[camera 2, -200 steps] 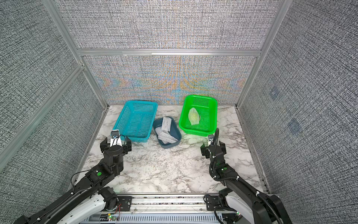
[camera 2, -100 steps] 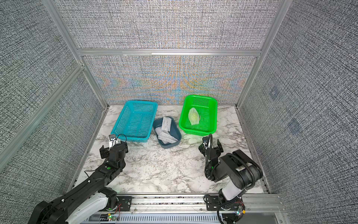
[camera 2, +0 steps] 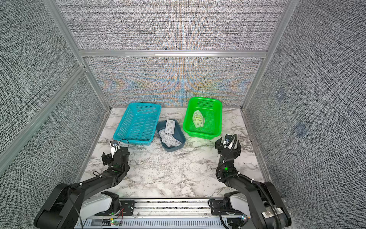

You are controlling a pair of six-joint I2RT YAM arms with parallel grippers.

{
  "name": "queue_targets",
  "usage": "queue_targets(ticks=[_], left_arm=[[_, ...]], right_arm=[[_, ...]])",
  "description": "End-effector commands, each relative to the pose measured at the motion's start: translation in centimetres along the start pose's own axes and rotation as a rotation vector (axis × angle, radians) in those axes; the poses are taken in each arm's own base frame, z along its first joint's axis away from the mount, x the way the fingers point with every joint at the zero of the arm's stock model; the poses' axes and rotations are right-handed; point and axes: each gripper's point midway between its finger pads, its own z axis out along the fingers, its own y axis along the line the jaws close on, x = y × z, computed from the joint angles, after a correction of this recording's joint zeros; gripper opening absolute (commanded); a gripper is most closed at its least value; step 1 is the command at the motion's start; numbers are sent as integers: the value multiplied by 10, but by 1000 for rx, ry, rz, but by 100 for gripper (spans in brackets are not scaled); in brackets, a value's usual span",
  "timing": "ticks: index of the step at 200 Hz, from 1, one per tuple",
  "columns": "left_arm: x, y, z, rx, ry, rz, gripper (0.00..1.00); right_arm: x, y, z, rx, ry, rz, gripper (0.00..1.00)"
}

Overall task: Sleeve custard apples in foam nets
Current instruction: Reset both arms

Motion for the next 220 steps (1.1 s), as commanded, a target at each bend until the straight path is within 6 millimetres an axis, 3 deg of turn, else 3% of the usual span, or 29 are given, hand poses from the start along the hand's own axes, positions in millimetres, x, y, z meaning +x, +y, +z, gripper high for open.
queue_targets(ticks=[1,38,61,76,87,107,162,220], left_arm=[[-37,-8,0,72,-152,-98,100],[-49,-24,4,171,-220,-88,100],[-53,-34,13,203,-219,-66,100],[-56,-33,18,197,-233,-71,99],[-58,-31,21,199,-252,-100,100],[-54,-33,28,226,-257,-120,100],[-50,-46,41,274,-188,-98,99],[-49,-48,47,302,-171,-98,99]], right_arm=[[19,-7,2,-16,75,64,99],[15,-5,6,-62,32,105,99],[9,7,20,-94,-11,98,99],[14,20,30,-141,-3,107,99],[28,25,37,-143,20,93,99],[28,30,36,-165,3,82,99],[34,35,58,-197,100,100,99],[37,34,62,-228,123,121,99]])
